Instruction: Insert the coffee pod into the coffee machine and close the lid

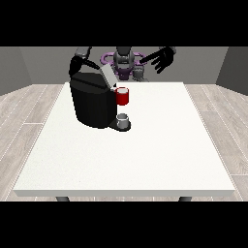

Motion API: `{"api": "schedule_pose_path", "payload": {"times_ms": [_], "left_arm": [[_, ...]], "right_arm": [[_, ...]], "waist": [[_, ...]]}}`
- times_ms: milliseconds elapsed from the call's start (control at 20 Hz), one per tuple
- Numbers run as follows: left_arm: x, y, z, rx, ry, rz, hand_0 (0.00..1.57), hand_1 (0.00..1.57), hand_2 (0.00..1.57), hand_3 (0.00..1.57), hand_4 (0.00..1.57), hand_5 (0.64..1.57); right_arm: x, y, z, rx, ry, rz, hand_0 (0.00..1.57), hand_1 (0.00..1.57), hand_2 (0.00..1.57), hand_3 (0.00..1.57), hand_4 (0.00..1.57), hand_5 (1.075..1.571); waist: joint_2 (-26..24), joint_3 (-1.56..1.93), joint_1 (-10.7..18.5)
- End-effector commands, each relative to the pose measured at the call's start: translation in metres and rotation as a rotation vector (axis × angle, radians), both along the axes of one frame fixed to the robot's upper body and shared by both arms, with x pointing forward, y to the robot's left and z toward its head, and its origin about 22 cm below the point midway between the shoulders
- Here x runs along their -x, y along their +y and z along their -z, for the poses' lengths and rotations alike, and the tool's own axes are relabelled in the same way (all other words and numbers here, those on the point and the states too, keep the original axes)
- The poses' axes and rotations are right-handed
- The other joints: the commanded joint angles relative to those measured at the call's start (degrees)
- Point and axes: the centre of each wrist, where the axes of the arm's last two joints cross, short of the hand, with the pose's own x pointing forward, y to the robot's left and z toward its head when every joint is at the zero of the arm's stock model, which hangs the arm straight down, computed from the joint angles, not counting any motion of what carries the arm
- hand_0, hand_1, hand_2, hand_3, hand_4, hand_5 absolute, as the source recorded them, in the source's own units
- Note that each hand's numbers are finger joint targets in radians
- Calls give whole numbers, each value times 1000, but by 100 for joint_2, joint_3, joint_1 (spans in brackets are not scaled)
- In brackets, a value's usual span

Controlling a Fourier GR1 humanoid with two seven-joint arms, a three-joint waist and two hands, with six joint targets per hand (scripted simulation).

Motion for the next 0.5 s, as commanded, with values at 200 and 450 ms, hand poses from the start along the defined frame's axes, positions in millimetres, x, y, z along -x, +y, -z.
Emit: {"api": "schedule_pose_path", "payload": {"times_ms": [200, 450], "left_arm": [[77, -16, 125, 274, 258, -46, 0, 0, 0, 0, 393, 1571], [61, -8, 96, 286, 252, -18, 0, 0, 0, 0, 386, 1571]], "right_arm": [[3, -1, -14, -7, -10, -101, 0, 0, 0, 0, 0, 1571], [-22, -23, -49, 65, -89, -136, 0, 0, 0, 0, 251, 1571]], "waist": [[-1140, 12, 757], [-889, 15, 1127]]}}
